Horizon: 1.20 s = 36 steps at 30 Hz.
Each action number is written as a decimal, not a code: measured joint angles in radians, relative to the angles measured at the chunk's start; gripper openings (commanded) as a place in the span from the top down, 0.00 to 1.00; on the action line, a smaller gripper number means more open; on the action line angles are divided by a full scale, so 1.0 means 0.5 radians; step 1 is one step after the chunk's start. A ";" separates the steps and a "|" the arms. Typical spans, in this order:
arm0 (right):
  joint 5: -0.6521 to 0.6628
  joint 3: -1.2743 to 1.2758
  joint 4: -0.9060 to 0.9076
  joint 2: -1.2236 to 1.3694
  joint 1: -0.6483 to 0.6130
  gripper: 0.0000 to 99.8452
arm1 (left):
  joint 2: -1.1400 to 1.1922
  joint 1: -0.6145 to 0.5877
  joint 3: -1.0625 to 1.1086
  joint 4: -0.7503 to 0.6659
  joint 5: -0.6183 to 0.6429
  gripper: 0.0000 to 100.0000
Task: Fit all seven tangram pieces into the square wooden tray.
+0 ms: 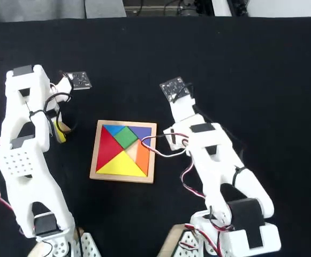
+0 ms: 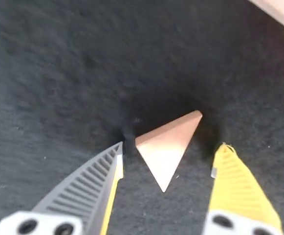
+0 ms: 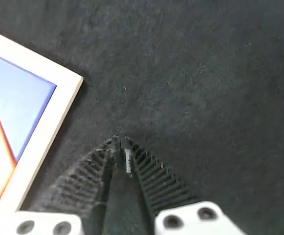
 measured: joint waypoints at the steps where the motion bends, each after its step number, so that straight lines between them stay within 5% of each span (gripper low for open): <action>1: 0.000 0.000 0.000 0.000 0.000 0.99 | 0.000 0.000 0.000 0.000 0.000 0.73; 21: 0.000 0.000 0.000 0.000 -0.003 0.99 | 0.000 0.003 -0.028 0.169 0.000 0.92; 36: 0.000 0.000 0.009 0.000 -0.003 0.99 | 0.003 0.009 -0.264 0.546 0.000 0.88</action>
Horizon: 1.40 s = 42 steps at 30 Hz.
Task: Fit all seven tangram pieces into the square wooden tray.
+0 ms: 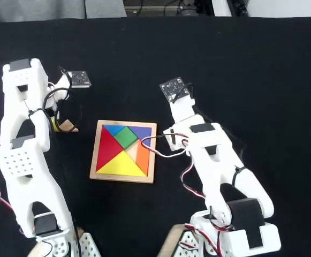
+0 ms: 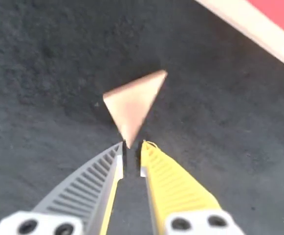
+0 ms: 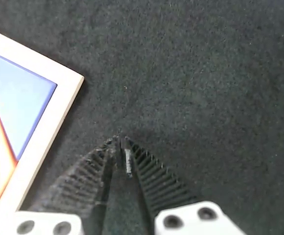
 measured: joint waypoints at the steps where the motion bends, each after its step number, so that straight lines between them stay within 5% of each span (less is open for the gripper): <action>1: 0.000 0.000 0.000 0.000 0.000 0.99 | 0.000 0.003 -0.012 0.037 0.000 0.84; 8: 0.000 0.000 0.000 0.000 0.000 0.99 | -0.089 0.104 -0.031 0.058 0.040 0.75; 14: 0.000 0.000 0.000 0.000 0.000 0.99 | -0.104 0.245 0.061 -0.282 0.147 0.75; 42: 0.000 0.000 0.000 0.028 0.000 0.99 | -0.098 0.110 0.417 -0.660 -0.015 0.76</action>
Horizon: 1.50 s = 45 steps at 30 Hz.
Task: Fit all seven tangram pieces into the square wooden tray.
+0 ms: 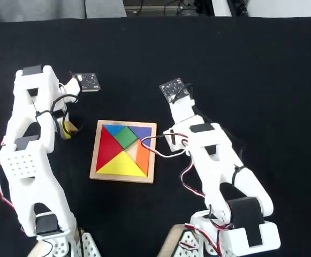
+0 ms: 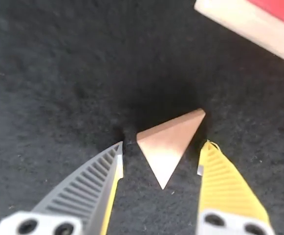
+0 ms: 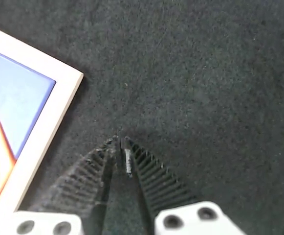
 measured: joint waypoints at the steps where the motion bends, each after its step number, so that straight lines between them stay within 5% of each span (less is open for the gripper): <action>1: 0.000 0.000 0.000 0.000 0.000 0.99 | 0.000 0.000 0.006 0.000 -0.009 0.78; 6: 0.000 0.000 0.000 0.000 0.000 0.99 | 0.000 0.000 0.012 0.018 -0.031 0.88; 14: 0.000 0.000 0.000 0.000 0.000 0.99 | 0.000 0.000 0.012 0.034 -0.031 0.87; 21: 0.000 0.000 0.000 0.000 0.000 0.99 | 0.000 0.025 0.009 0.052 -0.031 0.75; 27: 0.000 0.000 0.000 0.000 0.000 0.99 | 0.000 0.046 0.009 -0.163 0.086 0.74; 45: 0.043 0.000 0.000 0.000 0.000 0.99 | 0.000 0.138 0.009 -0.187 0.046 0.74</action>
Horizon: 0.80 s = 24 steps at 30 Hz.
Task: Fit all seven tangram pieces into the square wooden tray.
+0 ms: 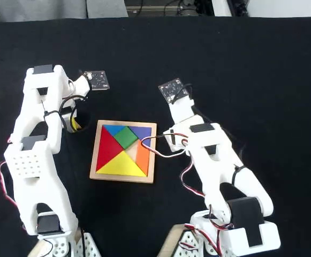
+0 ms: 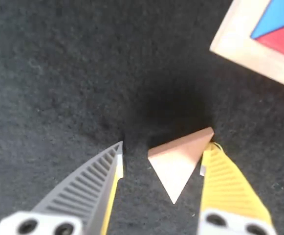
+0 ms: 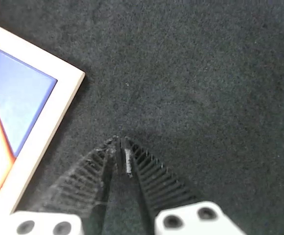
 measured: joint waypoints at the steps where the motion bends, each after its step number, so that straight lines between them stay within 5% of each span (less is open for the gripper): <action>1: 0.000 0.000 0.000 0.000 0.000 0.99 | 0.000 0.000 0.000 0.000 0.000 0.74; 10: 0.000 0.000 0.000 0.000 0.000 0.99 | -0.012 0.000 0.071 -0.021 0.000 0.83; 24: 0.000 0.000 0.000 0.000 0.000 0.99 | -0.092 0.021 0.068 0.068 0.000 0.83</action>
